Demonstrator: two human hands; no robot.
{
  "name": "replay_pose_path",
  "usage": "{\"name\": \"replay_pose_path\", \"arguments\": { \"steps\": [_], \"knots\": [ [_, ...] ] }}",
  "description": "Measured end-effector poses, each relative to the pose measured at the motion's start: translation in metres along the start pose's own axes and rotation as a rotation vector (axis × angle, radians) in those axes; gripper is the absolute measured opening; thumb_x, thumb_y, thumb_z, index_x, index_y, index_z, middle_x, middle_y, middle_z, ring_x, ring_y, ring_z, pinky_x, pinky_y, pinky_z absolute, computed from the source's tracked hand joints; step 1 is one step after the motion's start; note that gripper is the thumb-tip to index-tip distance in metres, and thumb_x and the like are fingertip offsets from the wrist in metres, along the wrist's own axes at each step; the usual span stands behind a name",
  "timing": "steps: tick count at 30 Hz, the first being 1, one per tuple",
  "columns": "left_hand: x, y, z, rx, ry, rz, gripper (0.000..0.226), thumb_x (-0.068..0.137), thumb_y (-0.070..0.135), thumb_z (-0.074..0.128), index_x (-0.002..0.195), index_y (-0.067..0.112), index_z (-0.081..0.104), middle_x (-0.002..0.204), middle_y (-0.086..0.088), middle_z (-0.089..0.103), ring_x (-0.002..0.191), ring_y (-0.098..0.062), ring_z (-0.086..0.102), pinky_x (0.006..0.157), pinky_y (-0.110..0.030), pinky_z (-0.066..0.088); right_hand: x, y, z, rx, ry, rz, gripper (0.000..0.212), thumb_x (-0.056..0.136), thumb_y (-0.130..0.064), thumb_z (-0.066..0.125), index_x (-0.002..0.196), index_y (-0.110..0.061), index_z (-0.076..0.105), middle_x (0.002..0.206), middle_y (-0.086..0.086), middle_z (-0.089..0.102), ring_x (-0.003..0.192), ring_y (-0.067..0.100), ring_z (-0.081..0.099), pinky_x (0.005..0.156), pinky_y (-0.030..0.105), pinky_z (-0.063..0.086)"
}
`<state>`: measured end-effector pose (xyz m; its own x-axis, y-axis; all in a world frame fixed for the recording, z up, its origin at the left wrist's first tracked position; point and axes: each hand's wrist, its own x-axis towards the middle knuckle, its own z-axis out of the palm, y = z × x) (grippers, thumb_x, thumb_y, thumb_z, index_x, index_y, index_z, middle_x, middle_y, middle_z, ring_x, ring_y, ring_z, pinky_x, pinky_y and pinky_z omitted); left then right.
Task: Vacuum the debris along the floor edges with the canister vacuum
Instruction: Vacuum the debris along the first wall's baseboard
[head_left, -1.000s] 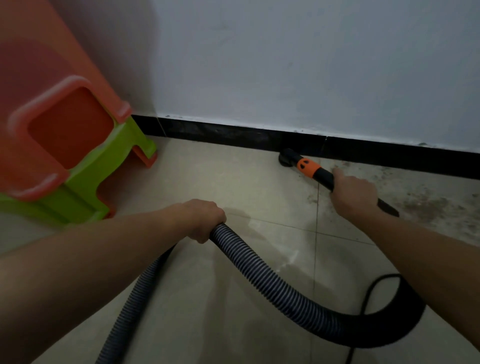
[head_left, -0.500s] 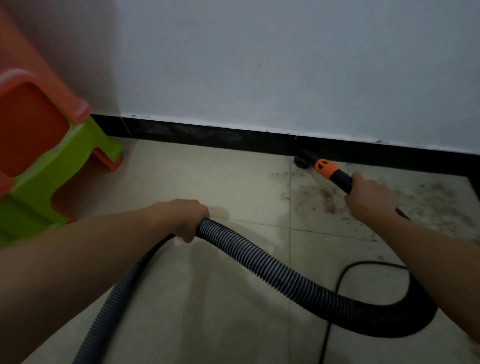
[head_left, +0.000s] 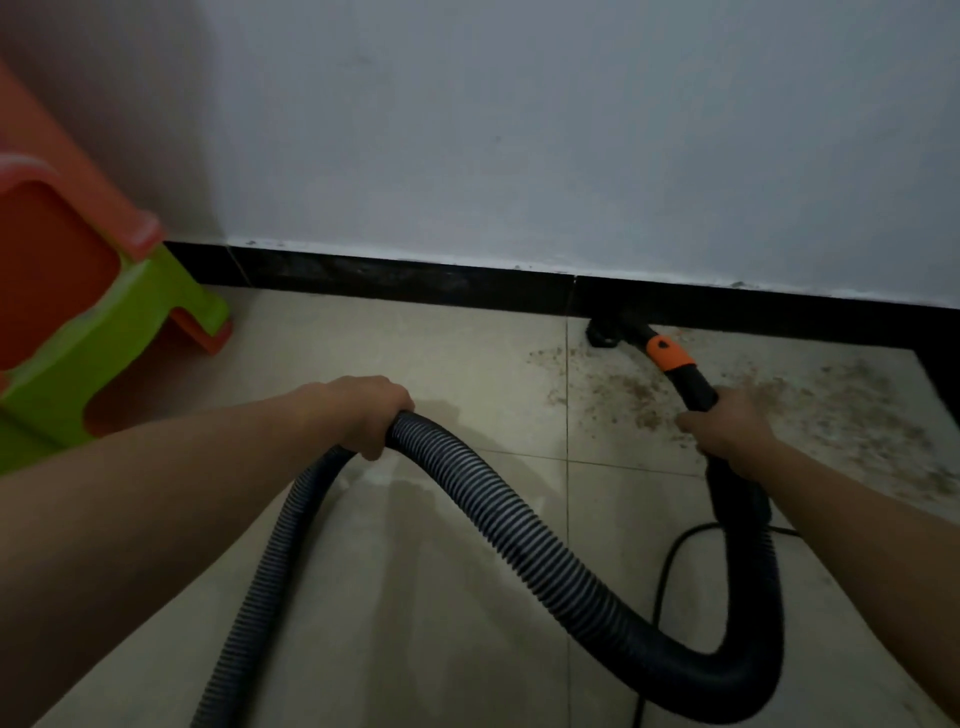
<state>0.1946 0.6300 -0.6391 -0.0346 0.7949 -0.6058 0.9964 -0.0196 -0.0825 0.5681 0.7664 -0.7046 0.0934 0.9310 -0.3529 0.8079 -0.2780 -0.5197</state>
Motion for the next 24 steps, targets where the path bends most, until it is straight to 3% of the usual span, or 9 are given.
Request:
{"name": "replay_pose_path", "arguments": {
  "steps": [3,8,13,17,21,24],
  "knots": [
    [-0.003,0.007,-0.005,0.013,-0.007,0.0,0.031,0.072,0.011,0.073,0.092,0.027,0.055,0.089,0.004,0.059,0.085,-0.017,0.058,0.067,-0.028,0.045,0.001,-0.003,0.005,0.052,-0.072,-0.022,0.026,0.083,-0.009,0.072,0.103,-0.011,0.054,0.077,0.014,0.061,0.059,0.027,0.059,0.05,0.031,0.047],
    [-0.013,0.013,-0.004,0.072,0.01,0.0,0.033,0.074,0.011,0.071,0.101,0.026,0.059,0.096,0.003,0.06,0.091,-0.018,0.058,0.076,-0.03,0.05,-0.001,-0.001,0.003,0.02,-0.022,-0.028,0.029,0.081,-0.014,0.072,0.104,-0.013,0.054,0.08,0.012,0.061,0.065,0.026,0.061,0.053,0.03,0.046],
    [-0.027,0.012,-0.006,0.074,0.012,-0.02,0.031,0.074,0.013,0.072,0.096,0.028,0.056,0.094,0.004,0.059,0.091,-0.016,0.057,0.079,-0.031,0.05,-0.009,-0.022,0.003,0.018,-0.223,-0.072,0.033,0.076,-0.01,0.073,0.106,-0.012,0.058,0.081,0.013,0.064,0.058,0.024,0.06,0.052,0.03,0.051],
    [-0.035,0.019,-0.001,0.159,-0.016,0.01,0.031,0.076,0.015,0.07,0.103,0.025,0.058,0.104,0.001,0.062,0.099,-0.018,0.059,0.083,-0.034,0.051,-0.019,-0.031,0.01,-0.12,-0.102,-0.1,0.038,0.079,-0.02,0.072,0.112,-0.017,0.053,0.09,0.01,0.062,0.079,0.027,0.064,0.076,0.041,0.057],
    [-0.037,0.024,-0.001,0.152,-0.01,0.039,0.03,0.076,0.016,0.07,0.102,0.025,0.057,0.106,0.0,0.063,0.101,-0.019,0.058,0.083,-0.034,0.051,-0.023,-0.031,0.007,-0.12,-0.217,-0.134,0.038,0.076,-0.013,0.071,0.111,-0.014,0.056,0.086,0.013,0.064,0.072,0.028,0.064,0.068,0.037,0.056],
    [-0.034,0.033,-0.007,0.113,-0.001,0.064,0.032,0.074,0.016,0.073,0.1,0.025,0.058,0.104,0.0,0.063,0.099,-0.018,0.058,0.084,-0.033,0.051,-0.021,-0.023,-0.01,-0.155,-0.118,-0.108,0.038,0.08,-0.016,0.072,0.115,-0.012,0.058,0.089,0.014,0.064,0.076,0.029,0.064,0.069,0.036,0.054]
  ]
}}
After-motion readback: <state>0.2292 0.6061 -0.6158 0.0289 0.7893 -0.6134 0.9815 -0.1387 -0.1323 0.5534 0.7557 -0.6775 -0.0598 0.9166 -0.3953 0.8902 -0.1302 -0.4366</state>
